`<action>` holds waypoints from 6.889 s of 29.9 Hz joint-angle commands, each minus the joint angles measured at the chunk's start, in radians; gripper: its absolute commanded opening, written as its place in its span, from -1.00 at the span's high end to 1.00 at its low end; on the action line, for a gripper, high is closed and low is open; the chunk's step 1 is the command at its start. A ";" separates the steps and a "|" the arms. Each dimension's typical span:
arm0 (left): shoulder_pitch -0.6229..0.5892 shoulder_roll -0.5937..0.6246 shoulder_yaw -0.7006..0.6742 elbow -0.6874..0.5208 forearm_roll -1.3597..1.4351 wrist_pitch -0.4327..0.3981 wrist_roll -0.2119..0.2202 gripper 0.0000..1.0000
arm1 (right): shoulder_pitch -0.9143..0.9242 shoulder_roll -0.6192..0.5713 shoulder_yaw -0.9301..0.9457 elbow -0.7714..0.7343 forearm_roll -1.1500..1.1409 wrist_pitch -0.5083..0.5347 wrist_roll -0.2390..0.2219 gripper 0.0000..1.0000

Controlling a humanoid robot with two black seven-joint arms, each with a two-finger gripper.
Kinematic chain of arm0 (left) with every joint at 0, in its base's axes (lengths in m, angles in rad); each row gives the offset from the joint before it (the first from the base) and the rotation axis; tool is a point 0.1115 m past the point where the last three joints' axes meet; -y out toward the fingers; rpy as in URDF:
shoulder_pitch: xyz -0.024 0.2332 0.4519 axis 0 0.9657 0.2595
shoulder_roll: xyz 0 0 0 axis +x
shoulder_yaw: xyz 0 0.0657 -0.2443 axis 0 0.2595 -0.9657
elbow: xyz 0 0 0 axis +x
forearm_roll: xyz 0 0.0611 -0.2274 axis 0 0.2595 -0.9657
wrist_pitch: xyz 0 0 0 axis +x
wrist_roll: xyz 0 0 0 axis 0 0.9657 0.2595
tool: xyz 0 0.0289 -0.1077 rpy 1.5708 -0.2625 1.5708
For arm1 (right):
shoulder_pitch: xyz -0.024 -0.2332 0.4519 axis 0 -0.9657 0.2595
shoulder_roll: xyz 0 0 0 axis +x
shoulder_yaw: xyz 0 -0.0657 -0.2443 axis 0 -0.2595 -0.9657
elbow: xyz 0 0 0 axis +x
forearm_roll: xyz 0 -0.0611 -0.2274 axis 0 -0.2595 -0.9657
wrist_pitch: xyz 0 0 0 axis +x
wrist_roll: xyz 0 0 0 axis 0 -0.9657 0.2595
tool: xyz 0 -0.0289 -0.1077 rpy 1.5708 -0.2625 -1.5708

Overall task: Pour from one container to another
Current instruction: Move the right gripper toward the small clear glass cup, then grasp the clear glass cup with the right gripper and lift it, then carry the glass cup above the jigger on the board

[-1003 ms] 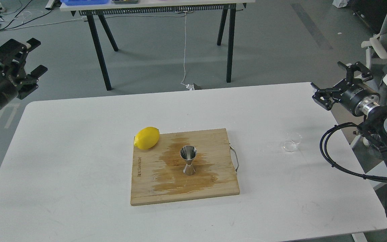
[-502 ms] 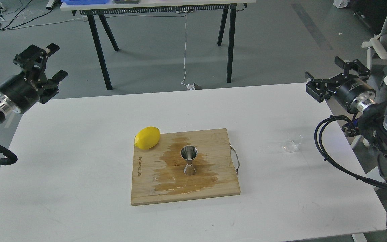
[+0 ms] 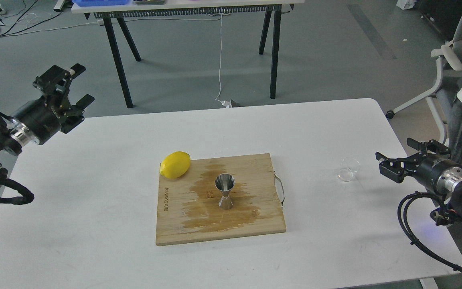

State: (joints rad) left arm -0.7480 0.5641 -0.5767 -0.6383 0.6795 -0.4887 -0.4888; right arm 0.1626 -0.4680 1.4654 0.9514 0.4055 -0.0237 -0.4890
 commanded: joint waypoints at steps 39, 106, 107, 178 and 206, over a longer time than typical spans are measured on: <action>0.038 -0.003 -0.003 0.005 -0.001 0.000 0.000 -0.98 | 0.153 0.190 -0.134 -0.258 -0.099 0.037 0.000 -0.96; 0.058 -0.036 -0.008 0.042 -0.003 0.000 0.000 -0.98 | 0.322 0.190 -0.396 -0.115 -0.298 0.512 0.000 0.38; 0.059 -0.039 -0.008 0.042 -0.003 0.000 0.000 -0.98 | 0.336 0.192 -0.417 -0.117 -0.301 0.512 0.000 0.38; 0.059 -0.087 -0.008 0.042 -0.003 0.000 0.000 -0.98 | 1.097 0.227 -1.338 0.093 -0.794 0.512 0.000 0.49; 0.059 -0.086 -0.008 0.042 -0.003 0.000 0.000 -0.98 | 1.177 0.252 -1.404 0.182 -0.985 0.512 0.000 0.52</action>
State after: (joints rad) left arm -0.6888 0.4787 -0.5845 -0.5967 0.6764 -0.4887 -0.4887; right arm 1.3373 -0.2142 0.0618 1.1306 -0.5626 0.4887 -0.4886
